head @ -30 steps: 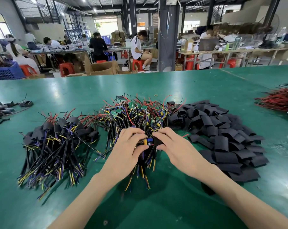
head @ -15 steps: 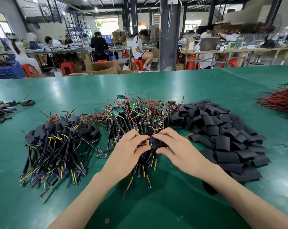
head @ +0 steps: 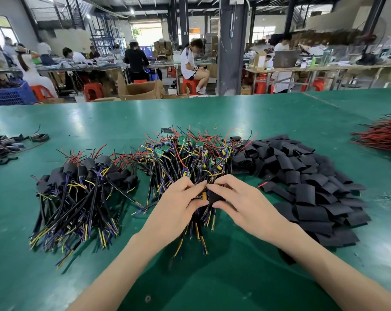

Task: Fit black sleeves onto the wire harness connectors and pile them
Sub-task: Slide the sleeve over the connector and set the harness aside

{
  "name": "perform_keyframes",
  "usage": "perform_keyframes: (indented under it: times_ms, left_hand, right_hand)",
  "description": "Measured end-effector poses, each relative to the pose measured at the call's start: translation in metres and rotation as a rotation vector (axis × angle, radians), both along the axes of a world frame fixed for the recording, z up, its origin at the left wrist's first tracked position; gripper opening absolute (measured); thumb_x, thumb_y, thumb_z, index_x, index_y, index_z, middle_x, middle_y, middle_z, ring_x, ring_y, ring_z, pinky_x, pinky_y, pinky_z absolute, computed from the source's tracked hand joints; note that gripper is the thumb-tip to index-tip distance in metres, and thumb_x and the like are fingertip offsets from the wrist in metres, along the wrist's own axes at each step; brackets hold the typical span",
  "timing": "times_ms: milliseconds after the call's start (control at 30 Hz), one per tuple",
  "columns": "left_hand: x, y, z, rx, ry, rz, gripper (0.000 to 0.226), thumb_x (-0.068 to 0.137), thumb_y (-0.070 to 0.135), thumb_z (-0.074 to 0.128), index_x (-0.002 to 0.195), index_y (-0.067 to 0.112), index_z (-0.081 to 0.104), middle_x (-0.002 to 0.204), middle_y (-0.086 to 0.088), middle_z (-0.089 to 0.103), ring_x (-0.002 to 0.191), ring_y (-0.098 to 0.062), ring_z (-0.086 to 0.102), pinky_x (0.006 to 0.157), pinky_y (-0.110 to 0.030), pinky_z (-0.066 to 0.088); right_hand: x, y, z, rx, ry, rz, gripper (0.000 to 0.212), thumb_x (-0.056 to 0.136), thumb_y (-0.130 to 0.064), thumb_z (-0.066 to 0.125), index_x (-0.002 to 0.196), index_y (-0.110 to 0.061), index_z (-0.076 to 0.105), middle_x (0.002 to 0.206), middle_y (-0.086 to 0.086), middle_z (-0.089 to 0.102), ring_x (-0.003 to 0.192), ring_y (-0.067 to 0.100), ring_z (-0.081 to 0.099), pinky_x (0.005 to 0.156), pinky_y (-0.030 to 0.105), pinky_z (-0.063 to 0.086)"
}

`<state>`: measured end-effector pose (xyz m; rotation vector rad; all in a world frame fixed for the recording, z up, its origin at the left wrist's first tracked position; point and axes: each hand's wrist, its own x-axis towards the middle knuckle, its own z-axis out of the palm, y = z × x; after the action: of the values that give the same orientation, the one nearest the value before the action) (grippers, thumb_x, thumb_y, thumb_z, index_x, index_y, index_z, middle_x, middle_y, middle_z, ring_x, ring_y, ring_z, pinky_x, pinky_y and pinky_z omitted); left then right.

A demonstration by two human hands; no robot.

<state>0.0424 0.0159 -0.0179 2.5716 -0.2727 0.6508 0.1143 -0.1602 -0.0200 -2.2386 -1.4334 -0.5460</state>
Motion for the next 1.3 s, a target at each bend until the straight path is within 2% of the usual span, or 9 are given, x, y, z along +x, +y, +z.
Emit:
perform_keyframes:
  times_ms: [133,233,333,467,867,1033,1100,1200,1300]
  left_hand:
    - [0.002,0.003,-0.002,-0.045,0.003,-0.036,0.049,0.086,0.010,0.066,0.133,0.008,0.053,0.091,0.003,0.045,0.081,-0.006,0.040,0.078,-0.006,0.029]
    - [0.004,0.007,-0.003,-0.064,0.018,-0.040,0.048,0.089,0.009,0.062,0.135,0.012,0.050,0.100,0.001,0.054,0.088,-0.008,0.049,0.084,-0.005,0.031]
    - [0.004,0.009,-0.001,-0.154,0.013,0.053,0.025,0.090,0.013,0.061,0.115,0.016,0.063,0.100,0.008,0.063,0.091,-0.004,0.056,0.085,-0.010,0.038]
    - [0.002,0.010,0.002,-0.169,-0.031,0.075,0.005,0.088,0.012,0.064,0.091,0.013,0.068,0.080,0.018,0.058,0.077,0.002,0.051,0.074,-0.009,0.036]
    - [0.001,0.008,-0.003,-0.147,-0.090,-0.002,0.004,0.088,0.015,0.066,0.088,0.013,0.069,0.081,0.009,0.065,0.075,-0.006,0.055,0.073,-0.019,0.042]
    - [0.002,0.006,-0.006,-0.124,-0.100,0.001,0.004,0.088,0.017,0.066,0.088,0.014,0.068,0.079,0.011,0.061,0.073,-0.005,0.053,0.070,-0.015,0.040]
    - [0.002,0.004,-0.004,-0.128,-0.113,-0.006,0.004,0.088,0.018,0.066,0.087,0.014,0.067,0.078,0.013,0.059,0.072,-0.004,0.051,0.069,-0.015,0.039]
    - [0.002,0.003,0.000,-0.188,-0.142,0.003,0.008,0.086,0.022,0.063,0.082,0.015,0.066,0.077,0.012,0.061,0.070,-0.001,0.052,0.067,-0.012,0.039]
    - [0.001,0.002,-0.002,-0.178,-0.127,0.027,0.006,0.087,0.021,0.065,0.084,0.017,0.067,0.080,0.017,0.060,0.074,0.001,0.052,0.073,-0.014,0.039]
  right_hand:
    - [0.002,-0.001,-0.002,0.035,0.037,0.009,0.036,0.086,-0.020,0.066,0.119,-0.007,0.061,0.111,0.006,0.057,0.091,0.021,0.060,0.082,0.030,0.048]
    - [0.007,-0.003,-0.004,0.113,0.123,0.008,0.035,0.087,-0.022,0.066,0.119,-0.010,0.061,0.111,0.002,0.056,0.092,0.020,0.059,0.081,0.037,0.050]
    - [0.010,-0.004,-0.004,0.163,0.144,-0.003,0.035,0.086,-0.022,0.066,0.119,-0.011,0.061,0.111,0.000,0.055,0.090,0.017,0.058,0.081,0.037,0.049]
    - [0.007,-0.002,-0.005,0.137,0.106,0.003,0.036,0.087,-0.027,0.062,0.119,-0.011,0.060,0.110,-0.001,0.055,0.089,0.017,0.058,0.078,0.038,0.051]
    - [0.003,-0.005,-0.001,0.051,0.002,0.014,0.036,0.090,-0.024,0.061,0.121,-0.008,0.060,0.109,0.005,0.056,0.090,0.020,0.059,0.076,0.035,0.053]
    - [0.000,-0.002,-0.001,0.006,-0.015,0.009,0.035,0.091,-0.027,0.056,0.121,-0.009,0.059,0.108,0.004,0.055,0.084,0.019,0.057,0.071,0.034,0.051]
    - [-0.001,0.000,-0.001,0.017,0.028,0.011,0.037,0.092,-0.029,0.055,0.124,-0.010,0.057,0.111,0.003,0.053,0.087,0.018,0.056,0.076,0.033,0.049]
    - [0.001,0.001,0.000,0.093,0.257,-0.020,0.050,0.089,-0.031,0.062,0.134,-0.013,0.048,0.120,0.000,0.046,0.097,0.017,0.053,0.088,0.031,0.044]
    - [0.005,0.000,-0.003,-0.003,0.234,-0.196,0.041,0.088,-0.040,0.060,0.121,-0.016,0.052,0.110,-0.001,0.052,0.093,0.021,0.054,0.080,0.032,0.040]
